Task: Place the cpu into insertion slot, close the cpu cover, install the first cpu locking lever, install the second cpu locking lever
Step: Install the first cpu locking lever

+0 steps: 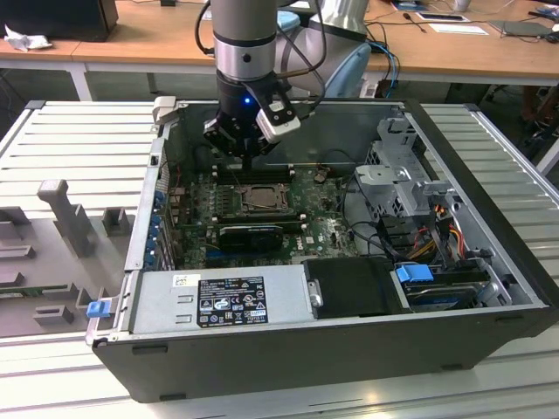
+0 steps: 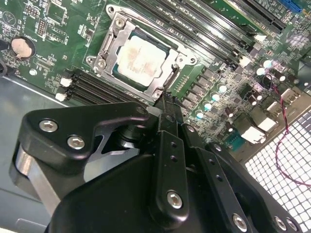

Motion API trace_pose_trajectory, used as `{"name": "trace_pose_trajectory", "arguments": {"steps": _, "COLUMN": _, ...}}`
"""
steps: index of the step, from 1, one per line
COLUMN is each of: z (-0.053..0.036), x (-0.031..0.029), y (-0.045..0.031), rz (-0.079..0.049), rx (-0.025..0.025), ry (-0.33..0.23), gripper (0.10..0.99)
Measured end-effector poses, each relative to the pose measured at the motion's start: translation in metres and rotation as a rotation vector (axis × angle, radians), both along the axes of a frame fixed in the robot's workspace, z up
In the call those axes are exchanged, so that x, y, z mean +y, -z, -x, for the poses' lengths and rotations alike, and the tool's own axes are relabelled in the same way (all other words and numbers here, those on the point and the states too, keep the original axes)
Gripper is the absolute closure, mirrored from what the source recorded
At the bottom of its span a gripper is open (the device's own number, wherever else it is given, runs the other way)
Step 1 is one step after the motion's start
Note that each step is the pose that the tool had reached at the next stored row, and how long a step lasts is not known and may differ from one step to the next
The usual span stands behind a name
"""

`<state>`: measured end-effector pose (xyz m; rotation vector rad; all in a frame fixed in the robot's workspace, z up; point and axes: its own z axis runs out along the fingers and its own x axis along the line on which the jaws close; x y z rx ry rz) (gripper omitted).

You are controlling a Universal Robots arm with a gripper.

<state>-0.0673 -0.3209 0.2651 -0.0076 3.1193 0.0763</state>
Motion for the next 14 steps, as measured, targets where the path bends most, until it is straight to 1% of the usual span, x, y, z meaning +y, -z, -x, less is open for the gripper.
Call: {"name": "trace_pose_trajectory", "arguments": {"steps": 14, "z": 0.0070, "x": 0.0000, "y": 0.0000, "rz": -0.002, "rx": -0.0001, "ry": 0.000, "gripper": 0.980}}
